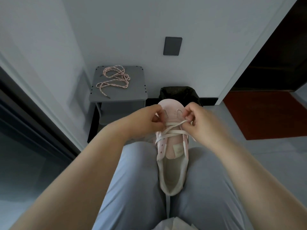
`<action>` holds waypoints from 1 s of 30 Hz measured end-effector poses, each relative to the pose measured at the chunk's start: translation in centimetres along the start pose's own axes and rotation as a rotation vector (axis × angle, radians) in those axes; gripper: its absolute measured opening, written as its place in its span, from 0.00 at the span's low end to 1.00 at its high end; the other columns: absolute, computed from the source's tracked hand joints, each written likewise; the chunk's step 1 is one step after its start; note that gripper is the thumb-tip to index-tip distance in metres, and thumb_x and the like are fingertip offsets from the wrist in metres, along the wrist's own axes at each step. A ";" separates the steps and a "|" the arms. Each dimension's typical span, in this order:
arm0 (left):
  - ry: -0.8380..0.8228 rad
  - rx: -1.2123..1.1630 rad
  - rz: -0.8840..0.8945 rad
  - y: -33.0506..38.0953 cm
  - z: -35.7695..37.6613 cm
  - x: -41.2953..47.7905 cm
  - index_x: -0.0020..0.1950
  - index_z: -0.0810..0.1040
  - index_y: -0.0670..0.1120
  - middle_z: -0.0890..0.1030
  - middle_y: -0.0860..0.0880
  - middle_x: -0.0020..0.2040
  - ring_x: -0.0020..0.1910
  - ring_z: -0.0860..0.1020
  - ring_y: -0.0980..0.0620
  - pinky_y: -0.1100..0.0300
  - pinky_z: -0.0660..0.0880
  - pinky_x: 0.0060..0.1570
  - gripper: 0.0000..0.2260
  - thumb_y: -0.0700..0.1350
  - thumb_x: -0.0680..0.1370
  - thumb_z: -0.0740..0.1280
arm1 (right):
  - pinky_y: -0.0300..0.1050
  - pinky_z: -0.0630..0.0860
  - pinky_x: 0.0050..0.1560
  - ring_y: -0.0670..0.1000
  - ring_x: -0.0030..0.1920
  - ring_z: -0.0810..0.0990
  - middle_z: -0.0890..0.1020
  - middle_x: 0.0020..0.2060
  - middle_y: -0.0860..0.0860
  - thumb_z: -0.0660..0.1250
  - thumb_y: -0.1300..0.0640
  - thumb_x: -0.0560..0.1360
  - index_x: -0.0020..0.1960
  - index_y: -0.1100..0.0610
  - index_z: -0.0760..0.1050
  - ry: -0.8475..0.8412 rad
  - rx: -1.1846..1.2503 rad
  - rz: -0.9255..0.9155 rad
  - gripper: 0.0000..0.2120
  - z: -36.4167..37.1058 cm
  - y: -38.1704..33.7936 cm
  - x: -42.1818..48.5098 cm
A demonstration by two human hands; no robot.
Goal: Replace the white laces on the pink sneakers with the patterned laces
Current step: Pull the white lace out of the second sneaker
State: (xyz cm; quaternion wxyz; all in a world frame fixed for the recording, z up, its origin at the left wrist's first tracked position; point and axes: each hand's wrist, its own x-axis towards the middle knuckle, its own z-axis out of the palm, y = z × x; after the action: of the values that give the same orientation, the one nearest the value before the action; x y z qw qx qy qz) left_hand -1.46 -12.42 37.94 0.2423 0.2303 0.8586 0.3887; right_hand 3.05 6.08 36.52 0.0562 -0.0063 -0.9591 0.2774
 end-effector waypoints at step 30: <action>0.716 -0.130 -0.134 -3.1 2.1 -0.2 0.55 0.71 0.47 0.76 0.51 0.46 0.45 0.74 0.52 0.65 0.71 0.41 0.14 0.31 0.75 0.58 | 0.27 0.65 0.28 0.43 0.30 0.72 0.79 0.32 0.47 0.68 0.55 0.74 0.40 0.54 0.76 0.378 0.329 0.229 0.05 -7.2 3.4 -2.2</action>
State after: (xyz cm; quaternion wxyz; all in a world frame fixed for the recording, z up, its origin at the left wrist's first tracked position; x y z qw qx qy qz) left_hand -0.75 -13.21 34.37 -0.0344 0.0069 0.8757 0.4815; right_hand 5.97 12.67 40.56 0.2029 -0.1573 -0.8666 0.4280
